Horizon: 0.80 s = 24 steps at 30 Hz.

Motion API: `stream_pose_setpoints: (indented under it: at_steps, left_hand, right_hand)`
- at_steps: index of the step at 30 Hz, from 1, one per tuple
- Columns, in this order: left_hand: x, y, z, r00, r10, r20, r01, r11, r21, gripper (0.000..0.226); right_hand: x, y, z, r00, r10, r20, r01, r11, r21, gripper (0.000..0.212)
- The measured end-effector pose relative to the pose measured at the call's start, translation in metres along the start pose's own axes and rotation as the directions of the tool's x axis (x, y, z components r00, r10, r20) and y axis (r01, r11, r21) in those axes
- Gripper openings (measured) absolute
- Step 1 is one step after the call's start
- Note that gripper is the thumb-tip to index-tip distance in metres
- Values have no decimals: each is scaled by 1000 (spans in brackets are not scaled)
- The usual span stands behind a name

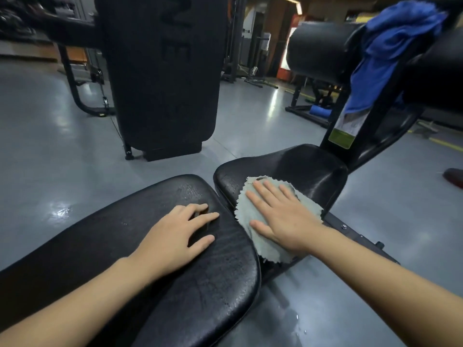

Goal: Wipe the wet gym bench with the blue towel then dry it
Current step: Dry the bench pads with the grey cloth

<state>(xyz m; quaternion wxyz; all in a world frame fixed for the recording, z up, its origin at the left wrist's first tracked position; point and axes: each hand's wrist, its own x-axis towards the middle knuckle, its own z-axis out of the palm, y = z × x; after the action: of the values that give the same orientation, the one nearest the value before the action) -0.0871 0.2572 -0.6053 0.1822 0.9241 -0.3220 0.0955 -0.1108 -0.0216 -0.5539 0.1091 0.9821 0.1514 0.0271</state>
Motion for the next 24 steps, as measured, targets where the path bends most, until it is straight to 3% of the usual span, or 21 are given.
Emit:
stream_pose_setpoints:
  at_steps: [7, 14, 24]
  left_hand:
    - [12, -9, -5, 1000, 26, -14, -26, 1000, 1, 55]
    - [0, -5, -1, 1000, -9, -14, 9, 1000, 19, 57]
    - [-3, 5, -4, 998, -60, 28, 59, 997, 40, 61]
  right_hand:
    - [94, -12, -3, 999, -6, 45, 7, 999, -32, 69]
    - [160, -12, -3, 998, 40, 49, -38, 999, -39, 67]
    - [77, -24, -2, 999, 43, 6, -43, 999, -26, 67]
